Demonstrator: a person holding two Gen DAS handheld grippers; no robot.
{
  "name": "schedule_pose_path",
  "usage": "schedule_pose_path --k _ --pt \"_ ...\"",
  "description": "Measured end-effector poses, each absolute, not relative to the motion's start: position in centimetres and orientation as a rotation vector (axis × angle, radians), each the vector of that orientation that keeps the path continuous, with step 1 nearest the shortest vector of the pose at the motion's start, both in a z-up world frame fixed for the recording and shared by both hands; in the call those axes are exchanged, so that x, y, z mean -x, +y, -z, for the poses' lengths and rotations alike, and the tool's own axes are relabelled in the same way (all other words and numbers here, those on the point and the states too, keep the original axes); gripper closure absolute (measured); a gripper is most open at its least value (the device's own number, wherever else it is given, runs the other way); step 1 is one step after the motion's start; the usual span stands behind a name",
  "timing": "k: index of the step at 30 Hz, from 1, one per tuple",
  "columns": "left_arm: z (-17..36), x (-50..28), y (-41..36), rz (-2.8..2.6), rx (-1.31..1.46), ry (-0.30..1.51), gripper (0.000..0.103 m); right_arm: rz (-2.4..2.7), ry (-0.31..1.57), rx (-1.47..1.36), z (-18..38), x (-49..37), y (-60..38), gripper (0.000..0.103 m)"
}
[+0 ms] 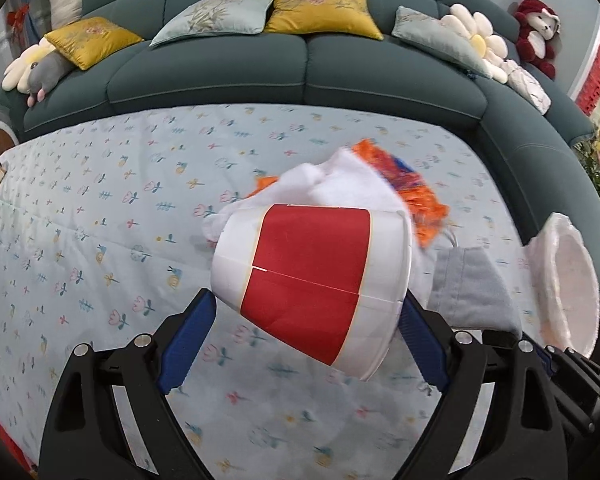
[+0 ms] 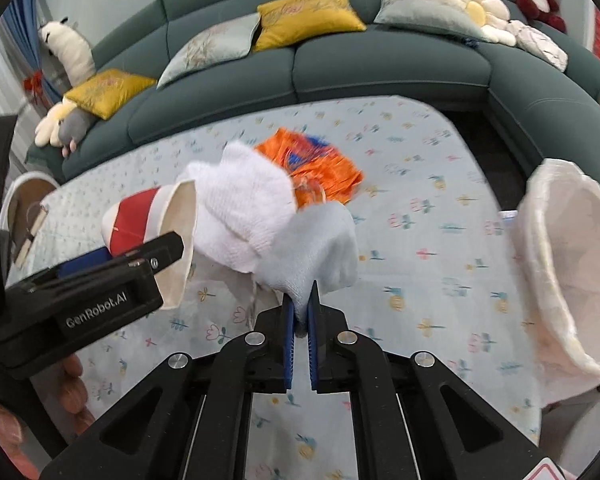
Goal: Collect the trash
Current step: 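Grasp the red-and-white cup with the left gripper while the right grasps the grey pouch, then carry cup and grey pouch over the bin and release both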
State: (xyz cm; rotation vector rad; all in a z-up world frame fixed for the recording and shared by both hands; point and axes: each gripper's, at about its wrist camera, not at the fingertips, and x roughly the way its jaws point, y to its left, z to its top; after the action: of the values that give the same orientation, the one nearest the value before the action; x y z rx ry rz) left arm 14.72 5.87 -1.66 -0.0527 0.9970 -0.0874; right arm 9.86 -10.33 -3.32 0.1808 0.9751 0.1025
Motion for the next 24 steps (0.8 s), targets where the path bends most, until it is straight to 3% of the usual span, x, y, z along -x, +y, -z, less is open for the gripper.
schedule_pose_path --k 24 --pt "-3.2 -9.0 -9.0 0.268 -0.075 0.959 0.018 0.075 0.834 -0.299 -3.1 -2.7 -25.1 0.098"
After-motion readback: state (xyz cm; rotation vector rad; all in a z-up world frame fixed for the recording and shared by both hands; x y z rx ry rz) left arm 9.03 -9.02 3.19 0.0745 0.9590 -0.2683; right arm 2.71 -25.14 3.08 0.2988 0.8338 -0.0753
